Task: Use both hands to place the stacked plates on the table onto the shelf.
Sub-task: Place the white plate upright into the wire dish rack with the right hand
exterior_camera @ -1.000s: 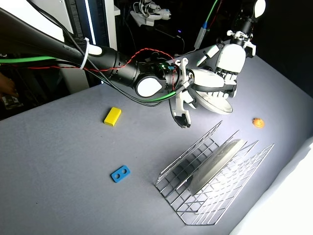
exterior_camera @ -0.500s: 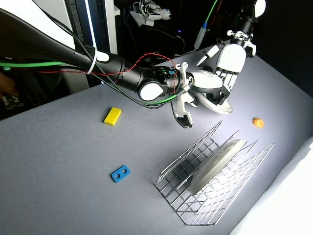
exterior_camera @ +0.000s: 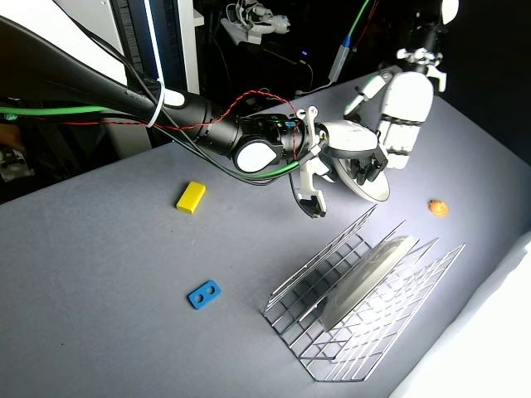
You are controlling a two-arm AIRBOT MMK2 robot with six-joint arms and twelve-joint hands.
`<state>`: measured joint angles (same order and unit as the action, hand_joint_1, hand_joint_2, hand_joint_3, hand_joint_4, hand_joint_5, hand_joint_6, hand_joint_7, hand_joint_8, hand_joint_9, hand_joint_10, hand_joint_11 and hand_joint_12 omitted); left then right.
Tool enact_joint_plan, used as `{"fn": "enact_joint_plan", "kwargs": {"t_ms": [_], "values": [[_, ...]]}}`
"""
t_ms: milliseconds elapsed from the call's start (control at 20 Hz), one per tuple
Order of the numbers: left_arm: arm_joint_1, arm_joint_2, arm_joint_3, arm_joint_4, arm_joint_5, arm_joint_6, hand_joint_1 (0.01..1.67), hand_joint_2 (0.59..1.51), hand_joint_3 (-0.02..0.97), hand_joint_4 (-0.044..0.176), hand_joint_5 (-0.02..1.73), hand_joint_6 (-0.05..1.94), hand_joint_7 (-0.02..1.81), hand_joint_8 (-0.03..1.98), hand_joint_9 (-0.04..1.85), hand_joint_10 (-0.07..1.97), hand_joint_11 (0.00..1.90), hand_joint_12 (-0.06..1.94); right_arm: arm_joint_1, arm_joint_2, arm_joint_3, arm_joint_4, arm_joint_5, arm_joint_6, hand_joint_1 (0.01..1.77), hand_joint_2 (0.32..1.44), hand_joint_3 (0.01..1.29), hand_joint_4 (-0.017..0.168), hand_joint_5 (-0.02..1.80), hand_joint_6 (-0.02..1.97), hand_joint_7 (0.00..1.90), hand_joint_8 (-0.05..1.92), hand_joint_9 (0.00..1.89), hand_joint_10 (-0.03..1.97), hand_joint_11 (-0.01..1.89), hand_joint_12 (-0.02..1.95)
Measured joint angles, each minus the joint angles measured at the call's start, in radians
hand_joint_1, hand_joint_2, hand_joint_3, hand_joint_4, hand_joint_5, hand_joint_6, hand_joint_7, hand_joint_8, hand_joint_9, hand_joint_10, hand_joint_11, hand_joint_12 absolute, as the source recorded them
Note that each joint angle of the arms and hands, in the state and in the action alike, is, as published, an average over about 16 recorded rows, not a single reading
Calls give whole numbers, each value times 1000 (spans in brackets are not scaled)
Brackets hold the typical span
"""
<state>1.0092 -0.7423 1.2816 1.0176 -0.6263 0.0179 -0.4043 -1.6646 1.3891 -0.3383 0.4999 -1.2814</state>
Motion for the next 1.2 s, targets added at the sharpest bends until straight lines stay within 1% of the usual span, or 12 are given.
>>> {"fn": "enact_joint_plan", "kwargs": {"t_ms": [150,300,500,650,900,1100,1200], "values": [[-58,9,19,-9,9,1,14,1123,11,3,51,19,68,-2,37,11,28,16,0,22,-23,-5,3,0,1168,972,10,-1,899,397,999,873,1100,481,674,1328],[-116,16,41,-5,15,1,14,1122,11,2,51,20,72,-2,43,11,32,18,2,58,-62,-11,3,0,1168,973,10,2,900,473,1017,893,1092,481,670,1336],[-185,20,64,21,18,2,13,1121,11,2,53,20,78,-1,48,9,33,18,11,127,-138,-20,0,1,1169,975,10,10,914,593,1035,906,1086,476,667,1350],[-226,23,76,47,15,5,12,1120,12,3,56,19,83,-1,54,9,35,17,22,197,-215,-27,-6,4,1172,978,10,14,929,699,1047,913,1083,472,661,1356],[-267,29,93,92,0,14,12,1118,11,3,63,20,95,-2,66,9,39,17,50,334,-360,-34,-19,26,1179,982,11,16,948,869,1062,914,1084,466,652,1364],[-279,32,105,134,-26,22,13,1118,12,3,68,19,100,-2,70,8,37,21,84,442,-464,-38,-29,70,1185,985,11,17,963,926,1066,909,1082,469,640,1372],[-281,34,114,160,-48,26,14,1118,12,3,69,19,99,-2,69,8,34,25,107,493,-506,-39,-37,111,1188,986,11,16,966,938,1064,908,1078,476,633,1379]]}}
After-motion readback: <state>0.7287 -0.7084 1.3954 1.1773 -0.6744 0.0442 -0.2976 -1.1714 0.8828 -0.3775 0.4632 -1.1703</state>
